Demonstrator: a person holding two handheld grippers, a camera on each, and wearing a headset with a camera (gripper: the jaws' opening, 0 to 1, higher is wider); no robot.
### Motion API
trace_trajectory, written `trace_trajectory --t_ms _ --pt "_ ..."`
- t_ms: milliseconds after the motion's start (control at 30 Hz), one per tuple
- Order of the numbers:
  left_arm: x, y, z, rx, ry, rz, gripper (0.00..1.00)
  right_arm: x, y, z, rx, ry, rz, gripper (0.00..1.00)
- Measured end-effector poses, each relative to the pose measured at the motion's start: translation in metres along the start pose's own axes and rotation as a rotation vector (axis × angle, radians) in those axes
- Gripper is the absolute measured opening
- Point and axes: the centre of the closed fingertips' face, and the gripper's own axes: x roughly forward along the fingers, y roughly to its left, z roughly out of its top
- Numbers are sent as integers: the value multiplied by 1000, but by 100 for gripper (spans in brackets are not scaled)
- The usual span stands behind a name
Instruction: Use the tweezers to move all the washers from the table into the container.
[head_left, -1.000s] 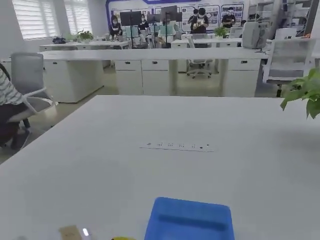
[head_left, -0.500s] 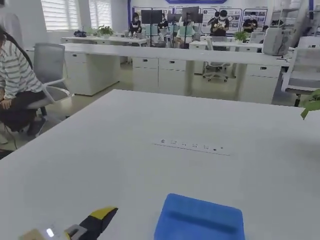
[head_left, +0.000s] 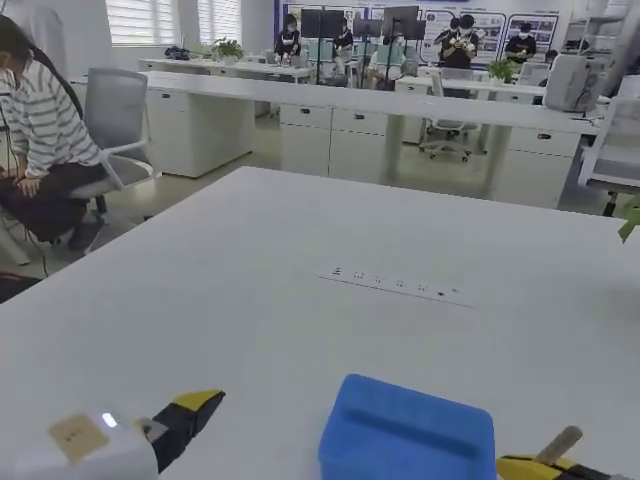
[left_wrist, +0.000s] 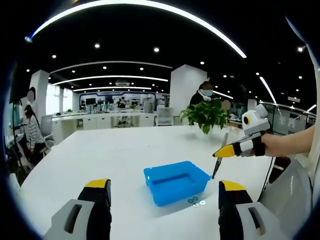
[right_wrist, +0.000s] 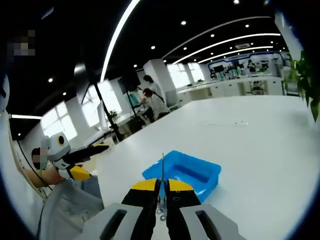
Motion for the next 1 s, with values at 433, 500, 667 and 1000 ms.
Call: trace_trajectory --t_ms 433,500,667,1000 --pt "-3 6 -5 -11 20 17 87 43 -37 -7 -85 98 -61 2" --pt "-3 7 -4 -10 16 20 87 47 -40 -11 -95 116 -64 2" --pt "-4 9 -5 -25 19 23 85 55 -51 -23 -147 168 -72 2" --pt "-4 11 -5 -36 17 29 82 61 -57 -30 -120 183 -70 2"
